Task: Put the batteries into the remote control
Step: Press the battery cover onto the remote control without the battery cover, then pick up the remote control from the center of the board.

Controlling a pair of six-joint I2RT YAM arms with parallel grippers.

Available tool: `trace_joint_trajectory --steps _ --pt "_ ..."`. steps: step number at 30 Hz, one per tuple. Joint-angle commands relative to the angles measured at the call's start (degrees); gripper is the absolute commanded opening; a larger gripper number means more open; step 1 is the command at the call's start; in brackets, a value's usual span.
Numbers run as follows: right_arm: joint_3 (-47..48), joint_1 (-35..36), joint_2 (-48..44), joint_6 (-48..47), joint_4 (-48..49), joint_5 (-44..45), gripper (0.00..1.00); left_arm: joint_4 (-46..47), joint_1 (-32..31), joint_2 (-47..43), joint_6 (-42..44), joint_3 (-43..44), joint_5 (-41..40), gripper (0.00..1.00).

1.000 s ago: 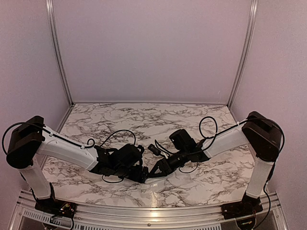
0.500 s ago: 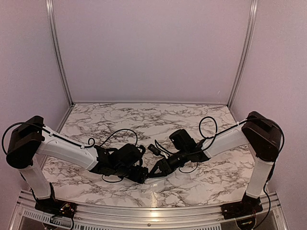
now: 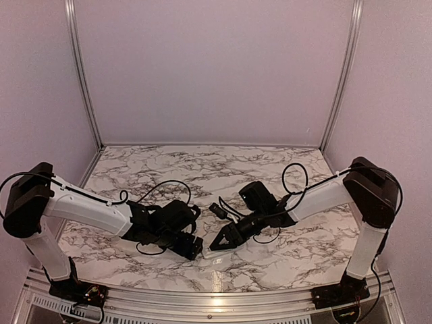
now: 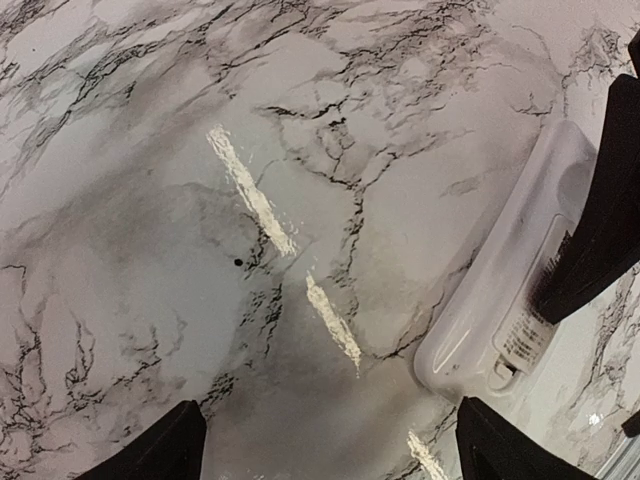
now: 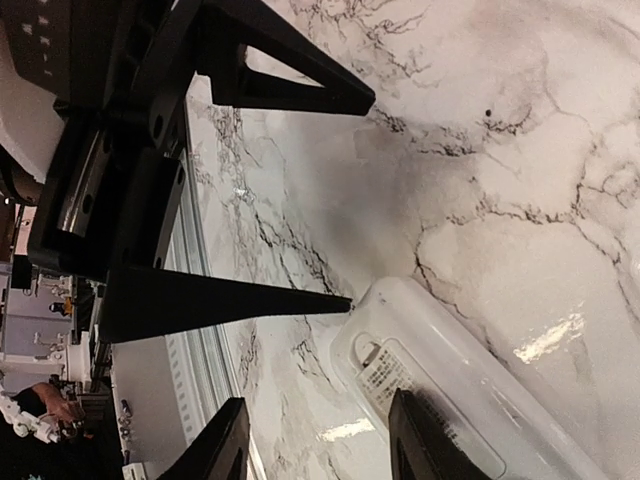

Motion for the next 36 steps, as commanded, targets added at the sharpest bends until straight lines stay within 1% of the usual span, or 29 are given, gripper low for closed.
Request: trace_joint_trajectory --steps 1,5,10,14,17,20,22,24,26,29,32,36 --pt "1.55 -0.45 -4.74 -2.35 -5.4 1.04 0.49 -1.42 1.55 -5.68 3.5 -0.52 -0.14 0.98" --pt "1.43 -2.54 -10.68 -3.41 -6.26 1.8 0.55 -0.26 1.78 -9.35 9.01 -0.61 0.98 0.99" --pt "-1.59 -7.69 -19.91 -4.41 -6.26 3.2 0.64 -0.17 1.78 -9.14 18.81 2.41 7.62 0.99" --pt "-3.36 -9.75 -27.24 -6.54 -9.27 8.06 0.72 -5.37 1.55 -3.58 25.44 9.04 11.98 0.99" --pt "-5.01 -11.09 -31.66 -7.07 -9.77 10.56 0.75 -9.02 1.02 1.29 28.85 13.65 13.65 0.99" --pt "-7.19 -13.17 -36.08 -6.24 -8.91 12.33 0.78 -12.79 -0.03 6.72 32.2 17.91 13.43 0.99" --pt "-8.55 -14.29 -39.31 -5.5 -8.42 14.65 0.8 -14.77 -0.76 10.17 33.43 20.44 12.32 0.97" --pt "-10.2 -15.17 -42.84 -4.64 -7.53 16.79 0.83 -15.56 -1.15 12.6 34.2 22.5 12.29 0.94" --pt "-11.7 -15.5 -46.51 -4.04 -7.07 19.86 0.89 -16.03 -1.27 14.66 34.76 23.98 12.48 0.92" --pt "-13.37 -15.55 -51.96 -2.83 -7.05 24.24 0.98 -17.93 -1.46 17.45 35.69 26.08 12.32 0.85" --pt "-16.07 -15.56 -56.96 -0.87 -4.97 28.74 0.99 -18.81 -1.71 19.21 36.1 27.27 11.39 0.76" --pt "-18.72 -15.56 -60.04 -0.68 -3.52 29.65 0.99 -19.72 -1.81 20.48 36.11 28.38 10.48 0.61"
